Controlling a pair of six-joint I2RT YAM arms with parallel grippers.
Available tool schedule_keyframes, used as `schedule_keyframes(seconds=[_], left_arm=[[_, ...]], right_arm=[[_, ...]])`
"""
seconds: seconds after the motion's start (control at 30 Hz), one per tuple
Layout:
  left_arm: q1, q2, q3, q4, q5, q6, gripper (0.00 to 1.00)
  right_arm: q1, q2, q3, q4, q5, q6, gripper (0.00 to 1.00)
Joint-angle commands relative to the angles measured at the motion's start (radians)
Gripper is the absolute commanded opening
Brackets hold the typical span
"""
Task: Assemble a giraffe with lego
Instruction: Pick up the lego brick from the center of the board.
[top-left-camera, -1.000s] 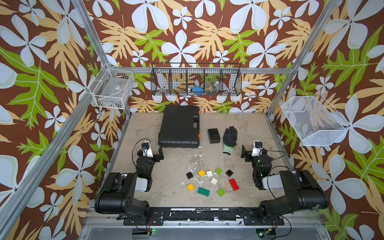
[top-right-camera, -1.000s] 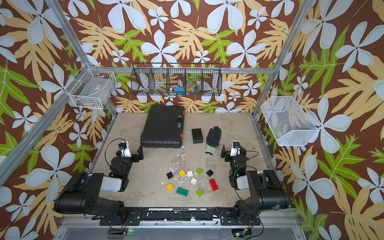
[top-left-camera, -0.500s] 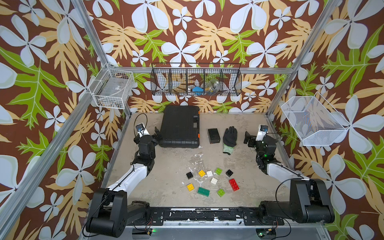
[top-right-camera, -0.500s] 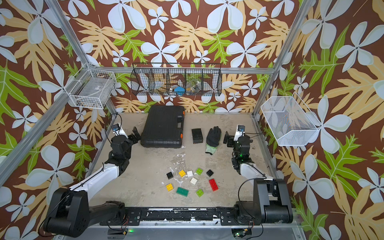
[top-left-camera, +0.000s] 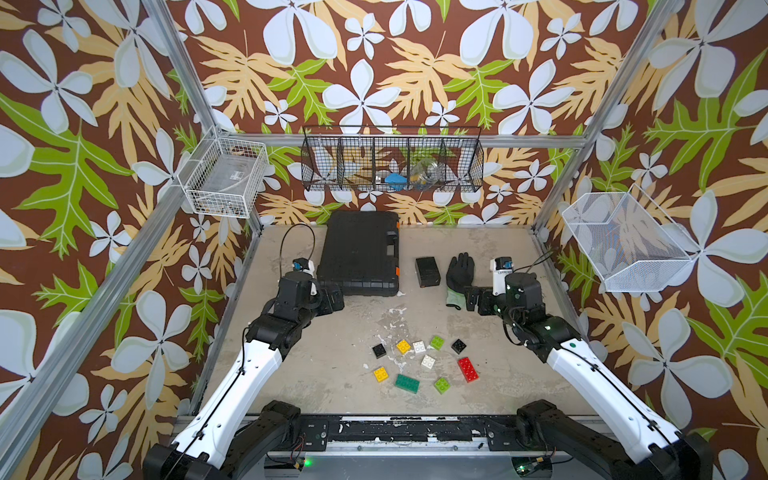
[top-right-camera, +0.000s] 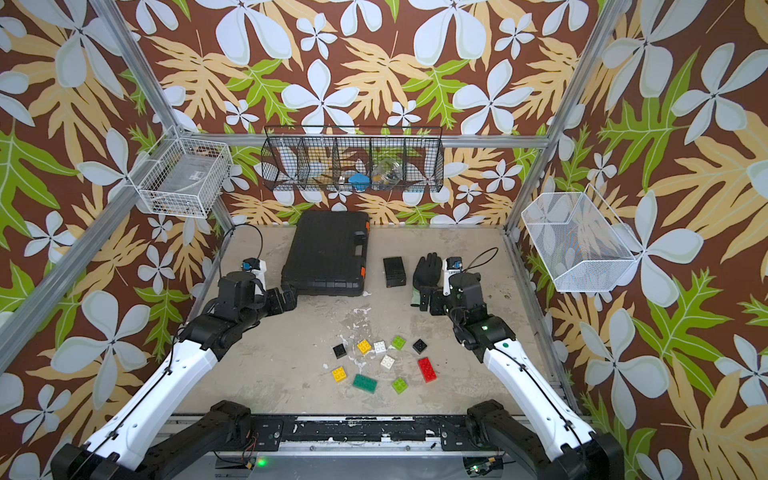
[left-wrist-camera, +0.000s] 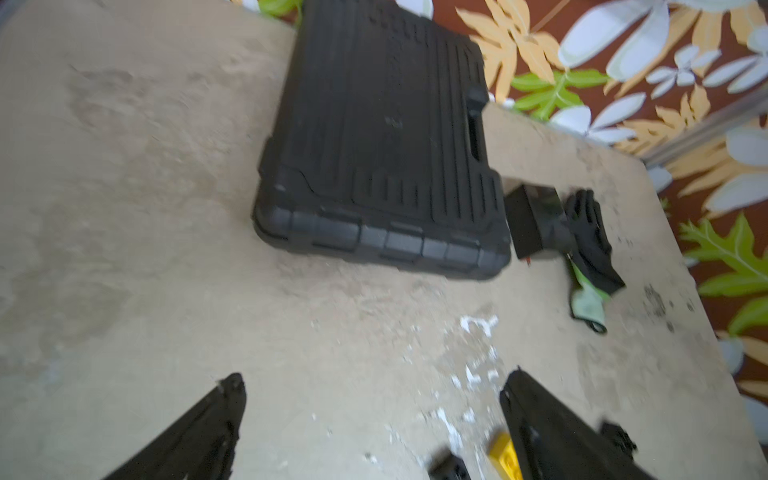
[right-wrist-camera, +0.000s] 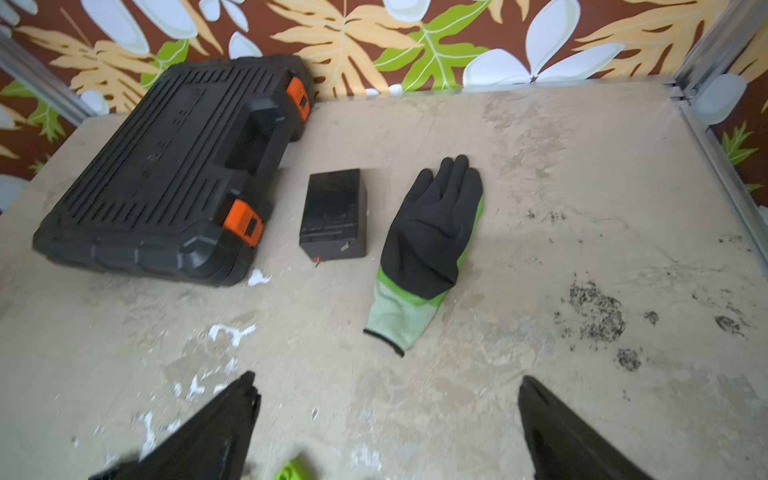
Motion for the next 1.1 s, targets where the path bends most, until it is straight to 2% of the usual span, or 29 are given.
schedule_keyframes(seconds=[0.0, 0.13, 0.2, 0.3, 0.47, 0.7, 0.87, 1.07], left_arm=[[-0.114, 0.007, 0.013, -0.122, -0.006, -0.077, 1.00], [-0.330, 0.063, 0.057, -0.185, -0.116, -0.182, 1.00], [-0.439, 0.128, 0.089, -0.227, -0.224, -0.236, 1.00], [-0.532, 0.216, 0.130, -0.278, -0.330, -0.340, 1.00], [-0.592, 0.271, 0.078, -0.227, -0.298, -0.492, 1.00], [-0.608, 0.330, -0.052, -0.032, -0.161, -0.563, 1.00], [-0.603, 0.404, -0.033, -0.030, -0.170, -0.549, 0.99], [-0.601, 0.477, 0.004, -0.030, -0.163, -0.541, 0.91]], right_arm=[[0.008, -0.049, -0.016, -0.162, -0.019, 0.043, 1.00], [0.011, -0.061, 0.021, -0.225, -0.067, 0.039, 1.00], [0.011, -0.068, 0.041, -0.243, -0.079, 0.028, 1.00], [0.010, -0.076, 0.055, -0.258, -0.118, 0.019, 1.00], [0.010, -0.063, 0.058, -0.280, -0.165, 0.005, 1.00], [0.012, -0.019, 0.058, -0.265, -0.168, -0.022, 1.00], [0.013, -0.004, 0.054, -0.261, -0.168, -0.033, 1.00], [0.012, -0.006, 0.031, -0.236, -0.198, 0.000, 1.00]])
